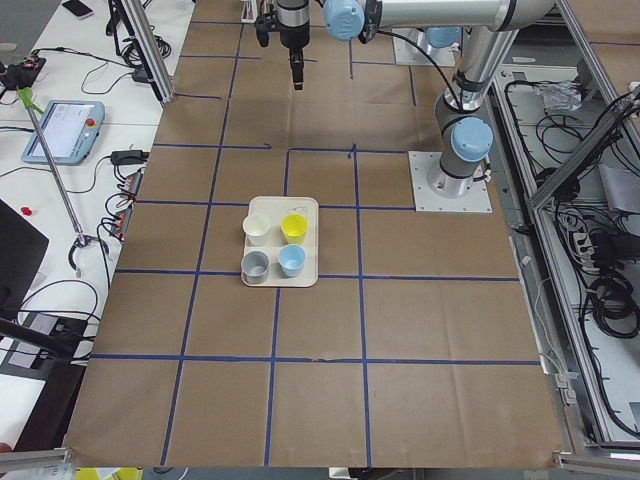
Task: Transfer IKEA cup to right arm and place on rack
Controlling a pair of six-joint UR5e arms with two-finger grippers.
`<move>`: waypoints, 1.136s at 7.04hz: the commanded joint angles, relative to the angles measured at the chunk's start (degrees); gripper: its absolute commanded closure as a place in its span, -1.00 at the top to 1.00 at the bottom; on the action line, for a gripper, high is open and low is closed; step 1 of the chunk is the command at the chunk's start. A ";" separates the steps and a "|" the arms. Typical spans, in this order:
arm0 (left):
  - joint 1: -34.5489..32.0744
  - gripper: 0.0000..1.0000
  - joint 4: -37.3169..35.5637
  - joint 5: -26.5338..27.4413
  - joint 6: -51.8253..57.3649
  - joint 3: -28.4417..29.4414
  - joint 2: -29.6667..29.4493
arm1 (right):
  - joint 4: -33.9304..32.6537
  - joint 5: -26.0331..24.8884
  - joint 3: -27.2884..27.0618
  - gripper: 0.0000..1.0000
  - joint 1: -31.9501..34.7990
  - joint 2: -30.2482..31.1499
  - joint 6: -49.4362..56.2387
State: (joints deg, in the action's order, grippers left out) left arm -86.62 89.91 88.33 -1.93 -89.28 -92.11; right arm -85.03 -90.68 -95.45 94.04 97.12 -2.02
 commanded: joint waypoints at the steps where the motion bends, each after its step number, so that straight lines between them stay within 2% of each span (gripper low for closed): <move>1: 0.05 0.99 0.00 0.00 0.00 0.07 0.00 | 0.04 0.07 -0.09 1.00 0.00 -0.01 0.00; 8: -0.04 0.99 0.00 0.00 0.00 0.25 0.00 | -0.75 0.07 -0.18 1.00 0.00 -0.09 0.00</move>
State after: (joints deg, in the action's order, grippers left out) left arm -86.65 89.91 88.33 -1.93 -89.07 -92.10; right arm -85.77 -90.62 -95.57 94.04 97.03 -2.02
